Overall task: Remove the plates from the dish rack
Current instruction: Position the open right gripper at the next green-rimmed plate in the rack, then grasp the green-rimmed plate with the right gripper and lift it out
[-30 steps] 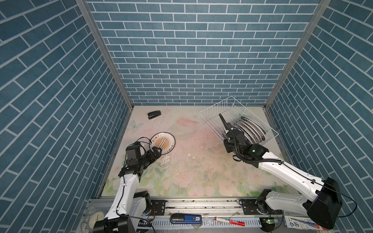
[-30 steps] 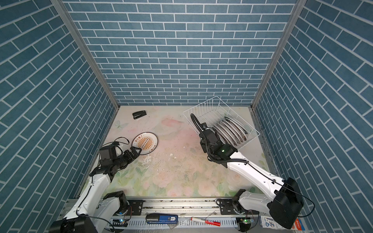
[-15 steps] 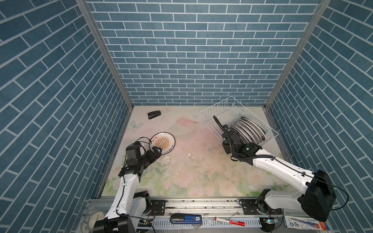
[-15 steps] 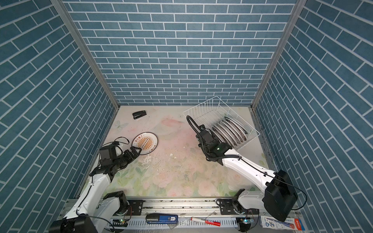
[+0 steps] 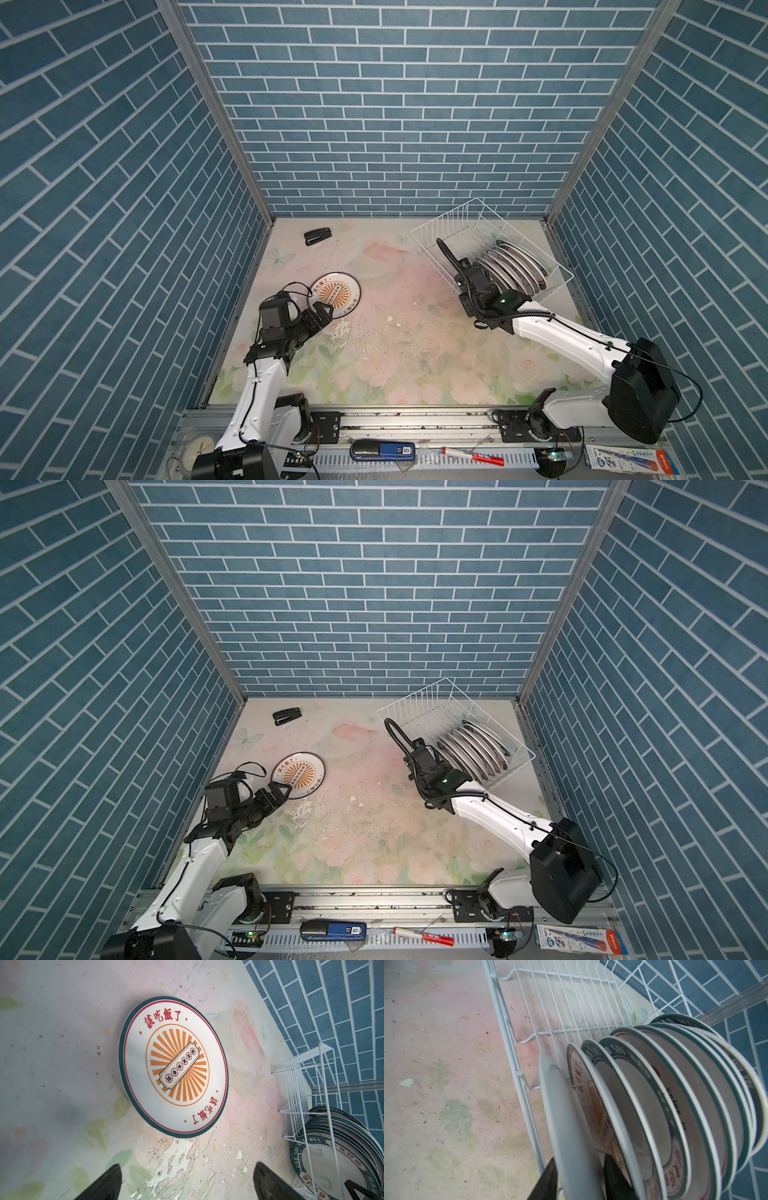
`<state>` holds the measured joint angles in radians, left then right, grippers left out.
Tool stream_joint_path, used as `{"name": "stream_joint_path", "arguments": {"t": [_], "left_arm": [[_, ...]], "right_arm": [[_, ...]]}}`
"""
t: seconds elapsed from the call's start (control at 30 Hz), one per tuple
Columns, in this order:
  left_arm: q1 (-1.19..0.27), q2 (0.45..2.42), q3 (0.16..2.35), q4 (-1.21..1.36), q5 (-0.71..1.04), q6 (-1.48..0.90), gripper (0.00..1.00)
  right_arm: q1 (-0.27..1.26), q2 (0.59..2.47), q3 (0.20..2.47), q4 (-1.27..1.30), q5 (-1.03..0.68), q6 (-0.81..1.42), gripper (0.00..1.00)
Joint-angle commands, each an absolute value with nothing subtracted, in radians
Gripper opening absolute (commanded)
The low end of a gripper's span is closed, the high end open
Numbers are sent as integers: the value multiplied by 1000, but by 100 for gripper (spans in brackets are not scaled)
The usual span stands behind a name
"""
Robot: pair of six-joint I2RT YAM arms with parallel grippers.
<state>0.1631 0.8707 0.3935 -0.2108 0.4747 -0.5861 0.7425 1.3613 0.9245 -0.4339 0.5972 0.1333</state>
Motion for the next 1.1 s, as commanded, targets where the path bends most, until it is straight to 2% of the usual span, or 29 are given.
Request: {"name": "stream_joint_path", "arguments": {"t": [0.0,0.1,0.4,0.9,1.07], "left_arm": [[157,874,390,-210,469,-570,99],[157,880,392,-205,469,-571,99],[158,896,392,-195,472,-571,99],[158,890,392,-179,479,-578,99],[157,894,382,-160,469,-585,99]], "right_arm": [[738,1382,962,-452,624,143,37],[738,1381,957,-450,617,145,35],[738,1336,927,-439,576,122,17],[739,1297,899,-408,585,87,1],[741,1251,931,-396,605,49,0]]}}
